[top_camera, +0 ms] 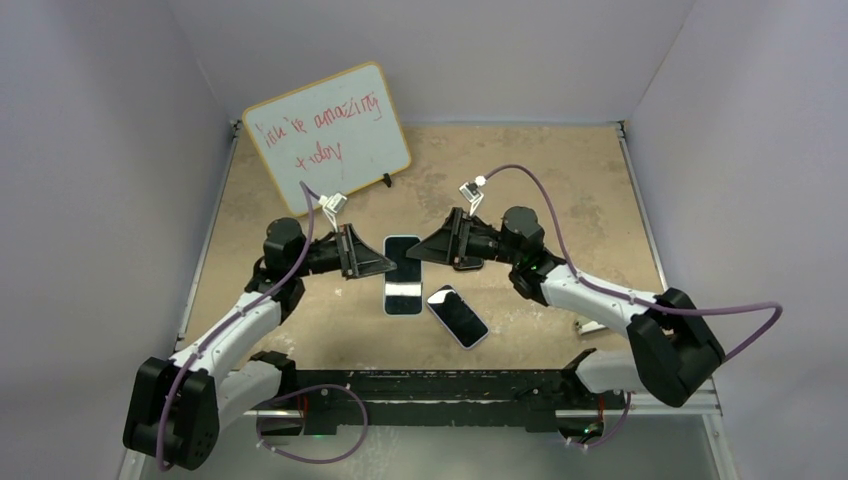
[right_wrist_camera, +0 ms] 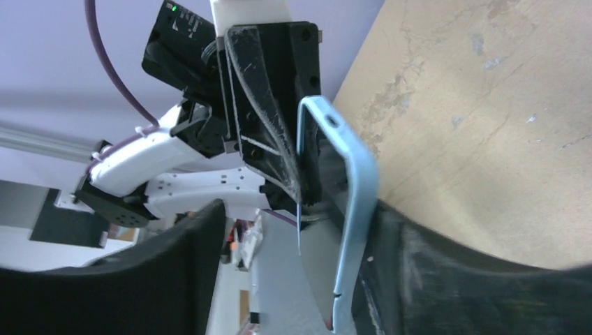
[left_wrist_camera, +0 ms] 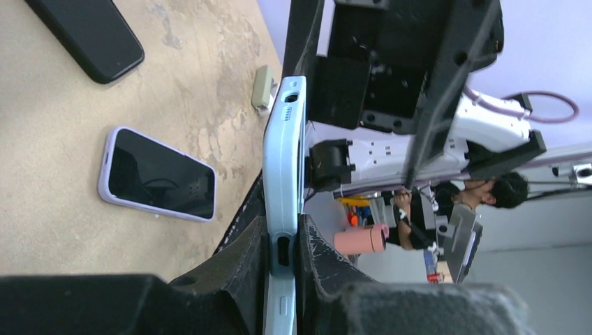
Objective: Put the phone into the phone case
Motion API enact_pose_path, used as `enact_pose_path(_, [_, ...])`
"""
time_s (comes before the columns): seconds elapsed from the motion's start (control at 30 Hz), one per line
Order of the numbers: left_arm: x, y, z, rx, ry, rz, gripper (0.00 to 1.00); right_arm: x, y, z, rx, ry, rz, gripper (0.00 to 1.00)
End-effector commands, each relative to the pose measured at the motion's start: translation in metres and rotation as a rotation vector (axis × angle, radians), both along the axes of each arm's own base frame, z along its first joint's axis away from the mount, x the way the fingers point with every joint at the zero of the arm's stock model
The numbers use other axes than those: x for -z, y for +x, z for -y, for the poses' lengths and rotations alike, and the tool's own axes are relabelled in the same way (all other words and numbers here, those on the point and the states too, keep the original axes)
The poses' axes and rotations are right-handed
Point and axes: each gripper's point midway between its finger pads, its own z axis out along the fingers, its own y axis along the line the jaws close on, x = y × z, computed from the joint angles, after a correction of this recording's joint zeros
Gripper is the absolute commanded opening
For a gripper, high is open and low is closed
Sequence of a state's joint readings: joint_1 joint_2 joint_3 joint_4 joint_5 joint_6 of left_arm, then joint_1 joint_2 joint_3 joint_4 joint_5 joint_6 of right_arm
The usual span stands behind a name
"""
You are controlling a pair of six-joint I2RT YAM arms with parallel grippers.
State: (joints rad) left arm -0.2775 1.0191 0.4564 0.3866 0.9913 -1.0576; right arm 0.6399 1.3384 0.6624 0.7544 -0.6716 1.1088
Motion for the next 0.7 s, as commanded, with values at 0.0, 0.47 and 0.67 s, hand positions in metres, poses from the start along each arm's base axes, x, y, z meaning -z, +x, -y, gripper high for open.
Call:
enact_pose_path(0.0, [-0.031, 0.020, -0.001, -0.096, -0.066, 0.114, 0.00, -0.011, -0.013, 0.000, 0.011, 0.026, 0.030, 0.93])
enact_pose_path(0.47, [-0.073, 0.038, -0.004, -0.186, -0.133, 0.273, 0.00, 0.007, -0.054, -0.031, -0.078, 0.003, -0.006, 0.66])
enact_pose_path(0.67, [-0.074, 0.041, -0.004, -0.189, -0.127, 0.283, 0.00, 0.003, -0.061, -0.032, -0.102, 0.034, -0.011, 0.53])
